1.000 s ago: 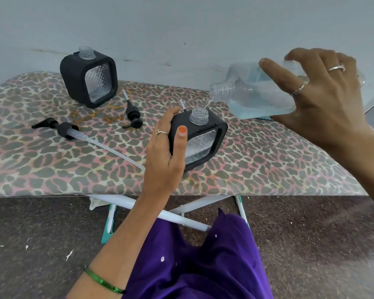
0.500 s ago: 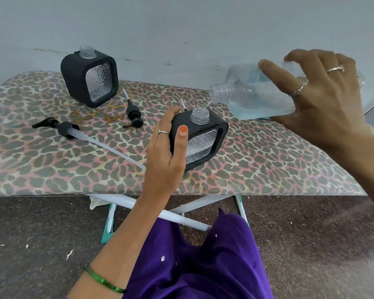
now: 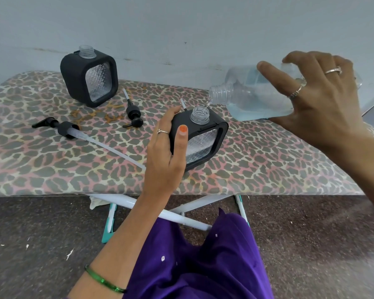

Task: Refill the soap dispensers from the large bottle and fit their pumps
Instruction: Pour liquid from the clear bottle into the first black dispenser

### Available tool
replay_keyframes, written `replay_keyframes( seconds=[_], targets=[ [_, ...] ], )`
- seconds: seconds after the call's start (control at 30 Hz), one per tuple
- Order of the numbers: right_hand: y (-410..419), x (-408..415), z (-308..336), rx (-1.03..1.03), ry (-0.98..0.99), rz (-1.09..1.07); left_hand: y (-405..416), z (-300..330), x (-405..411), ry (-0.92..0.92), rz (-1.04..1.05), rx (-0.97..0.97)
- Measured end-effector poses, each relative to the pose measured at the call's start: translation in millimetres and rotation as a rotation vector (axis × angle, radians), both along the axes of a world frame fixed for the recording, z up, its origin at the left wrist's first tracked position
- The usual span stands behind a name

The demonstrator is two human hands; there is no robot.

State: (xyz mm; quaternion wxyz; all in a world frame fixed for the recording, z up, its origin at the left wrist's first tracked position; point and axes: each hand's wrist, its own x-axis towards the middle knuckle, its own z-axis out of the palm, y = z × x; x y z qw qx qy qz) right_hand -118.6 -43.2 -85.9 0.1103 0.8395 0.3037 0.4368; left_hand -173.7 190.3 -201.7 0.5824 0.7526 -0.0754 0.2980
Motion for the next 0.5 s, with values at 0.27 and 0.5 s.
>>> replay_keyframes(
  seconds=[0.27, 0.5],
  targets=[
    [1.9, -0.5, -2.2, 0.017, 0.013, -0.012, -0.3, -0.5, -0.5, 0.004, 0.006, 0.0],
    [5.6, -2.2, -6.3, 0.064, 0.089, -0.033, -0.1, -0.8, -0.5, 0.009, 0.006, -0.003]
  ],
)
